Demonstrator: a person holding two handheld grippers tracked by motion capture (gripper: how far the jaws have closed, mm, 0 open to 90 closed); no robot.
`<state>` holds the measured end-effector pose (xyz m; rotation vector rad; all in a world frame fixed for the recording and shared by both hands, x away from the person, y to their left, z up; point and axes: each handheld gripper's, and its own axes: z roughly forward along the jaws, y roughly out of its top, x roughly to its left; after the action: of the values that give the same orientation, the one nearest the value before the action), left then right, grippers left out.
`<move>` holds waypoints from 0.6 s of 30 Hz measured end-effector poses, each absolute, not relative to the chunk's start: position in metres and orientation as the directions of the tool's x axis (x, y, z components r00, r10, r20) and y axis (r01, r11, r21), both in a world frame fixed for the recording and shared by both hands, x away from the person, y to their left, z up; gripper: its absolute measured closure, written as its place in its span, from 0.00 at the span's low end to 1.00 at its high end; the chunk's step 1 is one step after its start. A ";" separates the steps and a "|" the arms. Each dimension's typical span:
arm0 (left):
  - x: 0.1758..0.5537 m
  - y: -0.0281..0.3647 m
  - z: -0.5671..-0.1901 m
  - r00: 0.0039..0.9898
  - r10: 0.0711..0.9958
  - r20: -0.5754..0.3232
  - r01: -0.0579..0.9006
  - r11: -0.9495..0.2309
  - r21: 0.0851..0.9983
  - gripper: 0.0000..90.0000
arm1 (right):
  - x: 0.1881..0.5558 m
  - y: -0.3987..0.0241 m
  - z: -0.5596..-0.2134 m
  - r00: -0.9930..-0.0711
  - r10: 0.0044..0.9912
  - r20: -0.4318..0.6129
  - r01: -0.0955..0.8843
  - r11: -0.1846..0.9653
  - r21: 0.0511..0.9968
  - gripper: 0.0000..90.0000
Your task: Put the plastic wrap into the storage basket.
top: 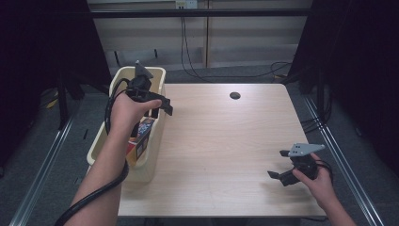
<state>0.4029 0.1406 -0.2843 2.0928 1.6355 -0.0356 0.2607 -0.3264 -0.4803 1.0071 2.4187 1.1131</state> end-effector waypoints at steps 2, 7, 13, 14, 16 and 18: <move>0.402 0.136 -0.285 0.296 0.904 -0.307 0.916 -0.178 0.358 0.16 | 0.261 -0.326 -0.480 -0.712 0.702 0.022 0.473 0.456 0.754 0.02; 0.400 0.125 -0.286 0.327 0.893 -0.311 0.907 -0.204 0.368 0.15 | 0.261 -0.326 -0.480 -0.714 0.700 0.025 0.472 0.455 0.755 0.02; 0.398 0.110 -0.291 0.366 0.875 -0.316 0.896 -0.240 0.373 0.15 | 0.260 -0.326 -0.480 -0.711 0.703 0.021 0.473 0.457 0.753 0.02; 0.398 0.109 -0.292 0.370 0.873 -0.316 0.895 -0.243 0.375 0.15 | 0.260 -0.326 -0.480 -0.712 0.701 0.021 0.472 0.457 0.754 0.02; 0.398 0.105 -0.294 0.379 0.868 -0.321 0.892 -0.251 0.375 0.15 | 0.260 -0.326 -0.480 -0.713 0.700 0.022 0.471 0.456 0.755 0.02; 0.398 0.101 -0.297 0.389 0.861 -0.327 0.890 -0.259 0.376 0.15 | 0.260 -0.326 -0.480 -0.713 0.701 0.021 0.471 0.456 0.755 0.02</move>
<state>0.3977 0.1010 -0.2969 2.1523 1.4981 -0.0753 0.2604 -0.3261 -0.4797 1.0025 2.4159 1.1149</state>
